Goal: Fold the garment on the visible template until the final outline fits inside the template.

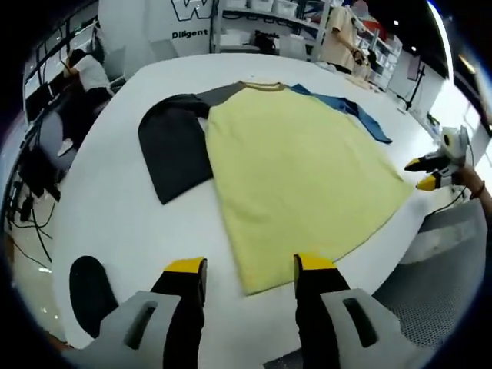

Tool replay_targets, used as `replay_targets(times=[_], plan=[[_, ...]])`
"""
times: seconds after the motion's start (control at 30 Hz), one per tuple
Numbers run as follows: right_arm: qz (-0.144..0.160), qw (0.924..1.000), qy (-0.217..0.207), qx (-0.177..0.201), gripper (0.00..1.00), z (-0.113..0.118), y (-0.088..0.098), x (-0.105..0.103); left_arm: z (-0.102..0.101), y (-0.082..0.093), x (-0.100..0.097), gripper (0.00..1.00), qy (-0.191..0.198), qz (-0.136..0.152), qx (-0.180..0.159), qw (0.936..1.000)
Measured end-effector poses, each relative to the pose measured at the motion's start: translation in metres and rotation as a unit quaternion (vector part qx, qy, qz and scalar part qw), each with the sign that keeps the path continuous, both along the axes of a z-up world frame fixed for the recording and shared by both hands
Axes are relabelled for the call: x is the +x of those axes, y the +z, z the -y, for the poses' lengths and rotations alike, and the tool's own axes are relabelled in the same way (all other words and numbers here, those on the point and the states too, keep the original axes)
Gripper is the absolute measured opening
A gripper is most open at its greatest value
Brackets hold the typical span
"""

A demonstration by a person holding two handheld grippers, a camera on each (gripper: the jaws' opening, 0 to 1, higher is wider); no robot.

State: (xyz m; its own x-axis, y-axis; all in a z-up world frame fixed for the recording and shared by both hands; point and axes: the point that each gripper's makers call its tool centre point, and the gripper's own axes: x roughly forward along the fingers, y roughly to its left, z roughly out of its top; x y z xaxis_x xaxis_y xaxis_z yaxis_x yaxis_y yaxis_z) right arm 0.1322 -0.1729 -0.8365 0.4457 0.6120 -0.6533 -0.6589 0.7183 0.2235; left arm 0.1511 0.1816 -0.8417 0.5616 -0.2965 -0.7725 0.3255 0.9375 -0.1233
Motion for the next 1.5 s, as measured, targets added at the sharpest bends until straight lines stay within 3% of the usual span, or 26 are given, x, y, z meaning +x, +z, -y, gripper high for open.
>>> replay_targets(times=[0.17, 0.23, 0.27, 0.43, 0.57, 0.8, 0.97, 1.07, 1.5], plan=[[0.018, 0.9987, -0.028, 0.037, 0.73, -0.002, 0.019, 0.012, 0.009, 0.011, 0.007, 0.7, -0.002, 0.032, -0.018, 0.9993], [0.025, 0.9977, -0.04, 0.049, 0.81, -0.002, 0.026, 0.018, 0.018, 0.018, 0.013, 0.77, -0.018, 0.059, -0.033, 0.9975], [0.027, 0.9972, -0.046, 0.052, 0.84, -0.002, 0.028, 0.021, 0.019, 0.021, 0.014, 0.81, -0.007, 0.068, -0.038, 0.9969], [0.052, 0.996, -0.052, 0.051, 0.94, -0.002, 0.035, 0.03, 0.027, 0.026, 0.017, 0.89, -0.015, 0.084, -0.041, 0.9955], [0.059, 0.9953, -0.06, 0.049, 0.94, 0.004, 0.037, 0.039, 0.035, 0.03, 0.018, 0.99, -0.025, 0.093, -0.041, 0.9945], [0.077, 0.9926, -0.078, 0.051, 0.95, 0.023, 0.037, 0.066, 0.047, 0.038, 0.018, 0.99, -0.051, 0.107, -0.046, 0.9919], [0.089, 0.9921, -0.085, 0.024, 0.86, 0.037, 0.029, 0.09, 0.05, 0.039, 0.019, 0.99, -0.061, 0.112, -0.047, 0.9907], [0.073, 0.9939, -0.082, 0.013, 0.77, 0.044, 0.018, 0.098, 0.05, 0.035, 0.018, 0.99, -0.06, 0.104, -0.042, 0.9919], [0.06, 0.995, -0.081, -0.006, 0.78, 0.046, -0.004, 0.124, 0.047, 0.035, 0.02, 0.99, -0.054, 0.106, -0.042, 0.992]])
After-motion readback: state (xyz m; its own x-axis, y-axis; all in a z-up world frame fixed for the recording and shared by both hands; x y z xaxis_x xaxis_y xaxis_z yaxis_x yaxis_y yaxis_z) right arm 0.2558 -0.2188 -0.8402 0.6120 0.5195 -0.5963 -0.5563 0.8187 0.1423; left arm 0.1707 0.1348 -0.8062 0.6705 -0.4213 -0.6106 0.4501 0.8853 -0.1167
